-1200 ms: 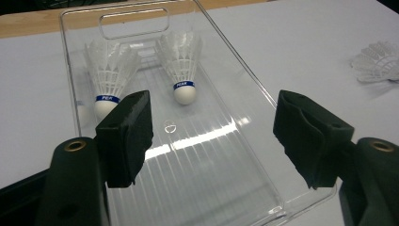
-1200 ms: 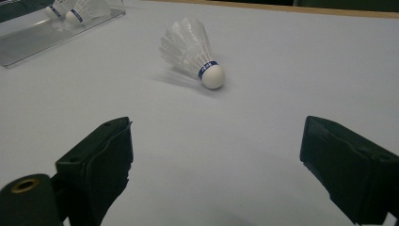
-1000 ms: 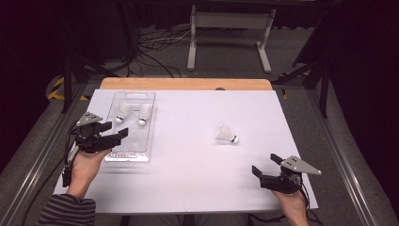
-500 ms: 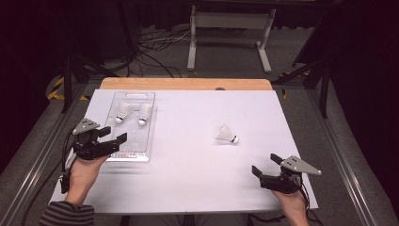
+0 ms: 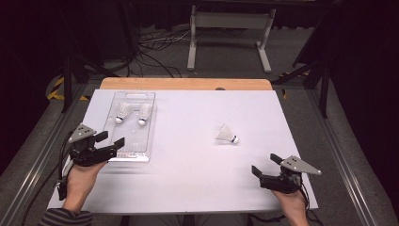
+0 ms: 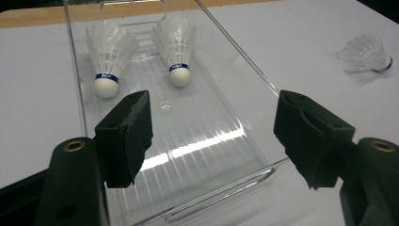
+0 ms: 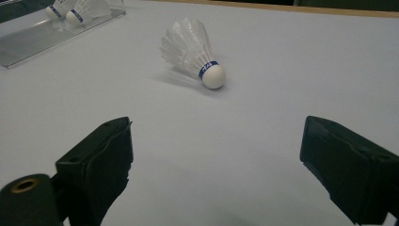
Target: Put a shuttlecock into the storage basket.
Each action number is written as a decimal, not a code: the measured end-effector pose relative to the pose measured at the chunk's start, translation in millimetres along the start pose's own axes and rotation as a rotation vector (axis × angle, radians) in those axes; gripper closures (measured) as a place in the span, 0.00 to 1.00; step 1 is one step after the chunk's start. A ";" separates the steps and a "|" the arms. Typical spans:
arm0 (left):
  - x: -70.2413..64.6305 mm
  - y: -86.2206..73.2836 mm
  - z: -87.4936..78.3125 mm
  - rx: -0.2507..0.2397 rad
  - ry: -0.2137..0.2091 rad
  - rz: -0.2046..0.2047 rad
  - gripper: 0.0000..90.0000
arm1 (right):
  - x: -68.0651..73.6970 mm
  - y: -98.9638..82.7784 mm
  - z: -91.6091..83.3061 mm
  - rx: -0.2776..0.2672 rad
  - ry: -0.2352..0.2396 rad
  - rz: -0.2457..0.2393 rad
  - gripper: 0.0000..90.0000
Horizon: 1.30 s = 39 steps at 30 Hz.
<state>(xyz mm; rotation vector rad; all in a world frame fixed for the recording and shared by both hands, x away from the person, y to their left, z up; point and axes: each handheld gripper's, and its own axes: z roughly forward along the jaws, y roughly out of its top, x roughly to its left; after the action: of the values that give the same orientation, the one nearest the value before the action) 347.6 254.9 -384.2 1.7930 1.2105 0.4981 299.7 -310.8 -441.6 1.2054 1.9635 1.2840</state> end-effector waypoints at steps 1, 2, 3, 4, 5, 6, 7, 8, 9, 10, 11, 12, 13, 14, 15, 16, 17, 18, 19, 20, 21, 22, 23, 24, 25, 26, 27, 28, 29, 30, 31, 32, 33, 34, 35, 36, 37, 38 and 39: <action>-0.4 -1.1 -0.2 -0.003 0.001 0.000 0.33 | 0.0 0.0 0.0 0.000 0.000 0.000 0.12; -0.8 -2.2 -0.3 -0.005 0.000 0.002 0.33 | 0.0 0.0 0.0 0.000 0.000 0.000 0.12; -1.4 -3.4 -0.4 -0.005 -0.002 0.002 0.33 | 0.1 0.0 0.0 0.000 0.000 -0.001 0.12; -1.7 -4.6 -0.6 -0.001 -0.004 0.003 0.33 | 0.1 0.1 0.0 0.000 0.001 -0.002 0.12; -2.3 -6.1 -0.4 -0.001 -0.003 0.003 0.32 | 0.2 0.0 0.0 0.000 0.000 -0.001 0.12; -2.6 -7.5 -0.7 -0.001 -0.004 0.005 0.32 | 0.2 0.0 0.0 0.001 0.000 -0.001 0.12; -2.9 -9.0 -1.2 -0.006 -0.006 0.004 0.32 | 0.1 0.0 0.0 0.002 0.001 -0.002 0.12; -2.9 -10.2 -2.1 -0.008 -0.005 0.005 0.32 | 0.1 0.0 0.0 0.002 0.001 -0.002 0.12; -2.9 -11.4 -3.0 -0.014 -0.005 0.004 0.32 | 0.2 0.0 0.1 0.001 0.000 -0.001 0.12; -2.9 -12.4 -3.8 -0.017 -0.005 0.005 0.32 | 0.1 0.0 0.1 0.001 0.000 -0.001 0.12; -3.2 -13.4 -4.4 -0.022 -0.005 0.003 0.32 | 0.1 0.0 0.2 0.001 0.001 -0.001 0.12; -3.4 -14.4 -5.1 -0.024 -0.007 0.002 0.32 | 0.2 0.0 0.2 0.002 0.001 -0.002 0.12; -3.7 -15.6 -5.8 -0.027 -0.006 0.002 0.32 | 0.3 0.0 0.2 0.002 0.001 -0.001 0.12; -3.3 -16.6 -6.8 -0.028 -0.006 0.006 0.32 | 0.3 0.1 0.3 0.002 0.001 -0.002 0.12; -3.4 -17.9 -7.4 -0.032 -0.004 0.004 0.32 | 0.3 0.1 0.2 0.001 0.001 -0.002 0.12; -3.1 -19.1 -7.7 -0.036 -0.005 0.007 0.32 | 0.2 0.1 0.1 0.001 0.001 -0.002 0.12; -2.9 -20.1 -8.2 -0.032 -0.006 0.004 0.31 | 0.3 0.1 0.1 0.001 0.001 -0.002 0.12; -2.5 -21.3 -8.0 -0.034 -0.004 0.007 0.31 | 0.3 0.0 0.2 0.001 0.001 -0.002 0.12; -2.7 -22.8 -8.1 -0.036 -0.003 0.005 0.31 | 0.4 0.0 0.3 0.002 0.001 -0.001 0.12; -2.6 -24.4 -8.5 -0.040 -0.003 0.007 0.30 | 0.5 0.0 0.4 0.002 0.000 0.000 0.12; -2.7 -26.0 -8.9 -0.045 -0.001 0.004 0.30 | 0.6 0.0 0.4 0.002 0.000 -0.001 0.12; -2.3 -27.4 -9.3 -0.047 -0.003 0.003 0.30 | 0.6 0.0 0.3 0.001 0.000 -0.002 0.12; -2.2 -28.8 -9.6 -0.050 -0.001 0.000 0.30 | 0.6 0.0 0.3 0.002 -0.001 0.000 0.12; -2.0 -30.0 -9.8 -0.052 -0.001 0.001 0.30 | 0.5 0.0 0.4 0.002 -0.001 0.000 0.12; -1.7 -31.0 -10.6 -0.048 -0.001 0.002 0.30 | 0.4 0.0 0.4 0.002 -0.001 0.000 0.12; -1.8 -32.2 -10.8 -0.059 0.001 0.001 0.30 | 0.6 0.1 0.4 0.002 -0.001 0.000 0.12; -2.0 -33.1 -11.7 -0.061 0.001 -0.001 0.29 | 0.8 0.1 0.4 0.002 -0.001 0.000 0.12; -1.9 -33.8 -12.6 -0.063 -0.002 0.001 0.29 | 0.8 0.2 0.4 0.002 -0.001 -0.001 0.12; -2.0 -34.7 -13.4 -0.069 -0.001 0.001 0.29 | 0.9 0.2 0.4 0.002 -0.001 -0.001 0.12; -2.2 -35.7 -13.9 -0.079 -0.002 0.000 0.29 | 0.9 0.2 0.4 0.002 -0.001 -0.001 0.12; -2.5 -36.4 -14.8 -0.082 -0.001 0.003 0.29 | 0.8 0.2 0.4 0.001 -0.001 -0.001 0.12; -2.9 -37.1 -15.5 -0.082 -0.001 0.002 0.29 | 0.7 0.2 0.2 0.001 -0.001 -0.001 0.12; -3.2 -38.0 -15.6 -0.084 -0.001 0.005 0.29 | 0.6 0.2 0.1 0.001 0.000 -0.002 0.12; -3.9 -38.9 -15.7 -0.084 -0.001 0.002 0.28 | 0.5 0.2 0.1 0.001 0.000 -0.001 0.12; -4.3 -40.0 -15.6 -0.083 -0.001 0.005 0.28 | 0.5 0.2 0.1 0.001 0.000 -0.001 0.12; -4.5 -41.0 -15.5 -0.084 -0.004 0.006 0.28 | 0.4 0.2 0.1 0.000 0.000 -0.002 0.12; -5.1 -42.2 -15.1 -0.086 -0.005 0.003 0.28 | 0.4 0.2 0.1 0.000 0.000 -0.002 0.12; -5.4 -43.2 -15.0 -0.089 -0.005 0.005 0.28 | 0.4 0.2 0.1 0.001 0.000 -0.002 0.12; -5.6 -44.0 -15.3 -0.087 -0.005 0.006 0.28 | 0.3 0.2 0.2 0.000 -0.002 -0.001 0.12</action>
<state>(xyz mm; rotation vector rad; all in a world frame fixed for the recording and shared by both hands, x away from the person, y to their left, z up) 310.8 262.3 -412.3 1.7238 1.1630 0.5412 299.8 -310.4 -441.5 1.2053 1.9624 1.2826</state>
